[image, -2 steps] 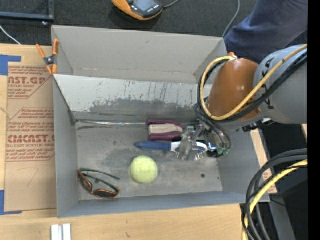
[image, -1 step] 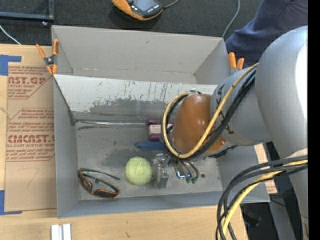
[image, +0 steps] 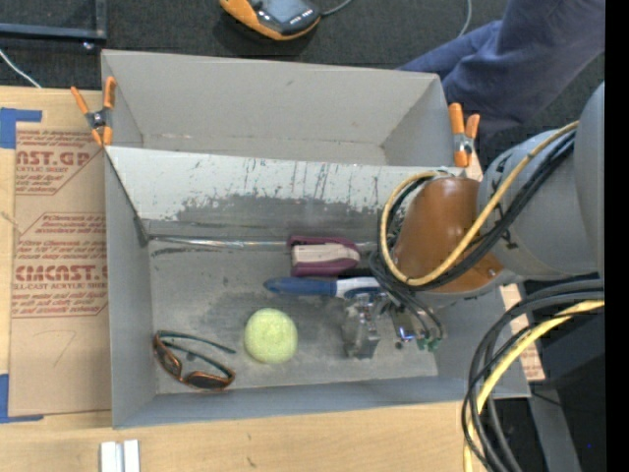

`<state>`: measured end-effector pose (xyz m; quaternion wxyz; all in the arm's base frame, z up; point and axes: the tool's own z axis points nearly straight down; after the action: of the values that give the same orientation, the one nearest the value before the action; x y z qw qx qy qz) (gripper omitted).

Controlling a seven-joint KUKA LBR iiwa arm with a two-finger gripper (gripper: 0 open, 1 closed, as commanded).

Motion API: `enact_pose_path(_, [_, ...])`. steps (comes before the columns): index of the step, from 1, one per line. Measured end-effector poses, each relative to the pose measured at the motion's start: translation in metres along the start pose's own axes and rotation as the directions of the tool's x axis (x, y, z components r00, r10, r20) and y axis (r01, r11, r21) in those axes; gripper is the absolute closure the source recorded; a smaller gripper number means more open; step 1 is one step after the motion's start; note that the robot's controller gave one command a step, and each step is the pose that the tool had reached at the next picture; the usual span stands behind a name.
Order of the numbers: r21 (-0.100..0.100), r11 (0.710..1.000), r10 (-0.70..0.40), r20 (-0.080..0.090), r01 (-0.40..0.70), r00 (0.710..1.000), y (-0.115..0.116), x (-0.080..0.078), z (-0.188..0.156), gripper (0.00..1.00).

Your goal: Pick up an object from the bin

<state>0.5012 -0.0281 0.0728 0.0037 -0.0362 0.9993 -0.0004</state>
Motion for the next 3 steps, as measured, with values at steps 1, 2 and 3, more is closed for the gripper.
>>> enact_pose_path(1, [-0.005,1.000,-0.001,-0.006,0.001,1.000,-0.063,0.005,0.001,1.00])
enact_pose_path(2, [0.000,0.998,-0.058,0.000,0.058,0.998,0.007,-0.008,0.001,1.00])
enact_pose_path(3, [-0.013,0.996,-0.093,-0.035,0.092,0.995,-0.024,-0.066,-0.005,1.00])
